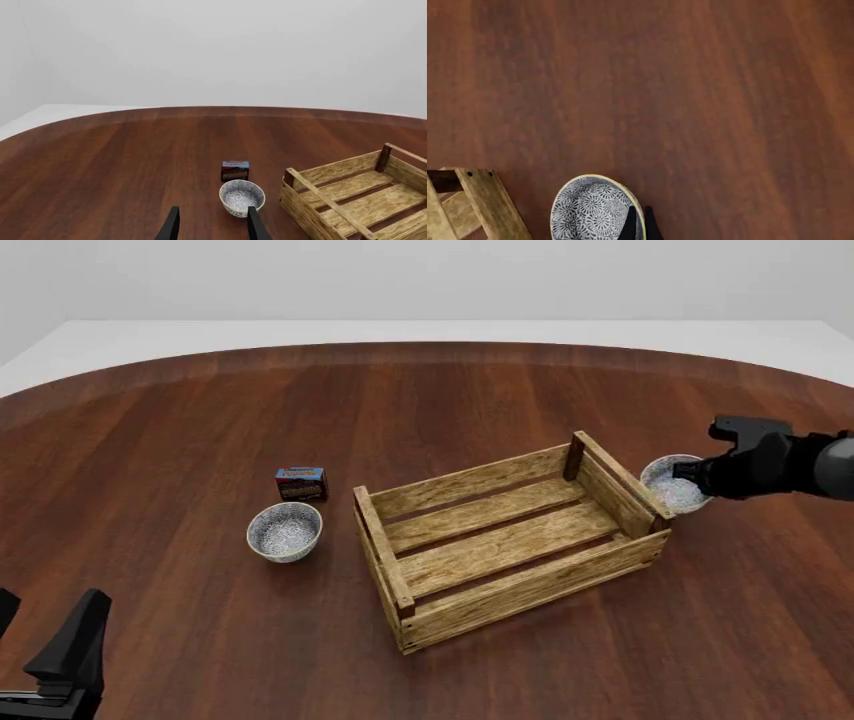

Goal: Stack the right bowl on the left bowl and place them in the tray.

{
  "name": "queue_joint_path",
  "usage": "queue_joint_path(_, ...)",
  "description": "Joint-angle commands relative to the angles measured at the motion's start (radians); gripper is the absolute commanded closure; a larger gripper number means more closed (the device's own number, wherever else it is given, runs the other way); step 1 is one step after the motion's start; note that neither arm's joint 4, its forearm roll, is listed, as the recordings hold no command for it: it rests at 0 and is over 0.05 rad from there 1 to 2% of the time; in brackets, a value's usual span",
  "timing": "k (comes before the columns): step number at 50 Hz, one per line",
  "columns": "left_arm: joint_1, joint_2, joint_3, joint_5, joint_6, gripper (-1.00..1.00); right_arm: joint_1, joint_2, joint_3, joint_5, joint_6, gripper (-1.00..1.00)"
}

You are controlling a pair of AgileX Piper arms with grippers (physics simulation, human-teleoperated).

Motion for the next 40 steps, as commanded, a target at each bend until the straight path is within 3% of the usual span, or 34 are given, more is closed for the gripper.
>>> queue_joint_path(1,-0.001,0.0,-0.005,0.002,-0.003,-1.0,-0.017,-0.08,0.012,0.007,0.004,1.0)
queue_joint_path(16,-0.003,0.0,-0.016,0.008,-0.002,-1.0,0.002,-0.238,0.052,0.011,0.02,1.0)
queue_joint_path(30,-0.013,0.0,-0.025,0.016,0.008,-1.0,0.105,-0.46,0.145,-0.031,0.088,1.0)
queue_joint_path(40,-0.02,0.0,-0.027,0.018,0.016,-1.0,0.193,-0.597,0.206,-0.029,0.096,1.0)
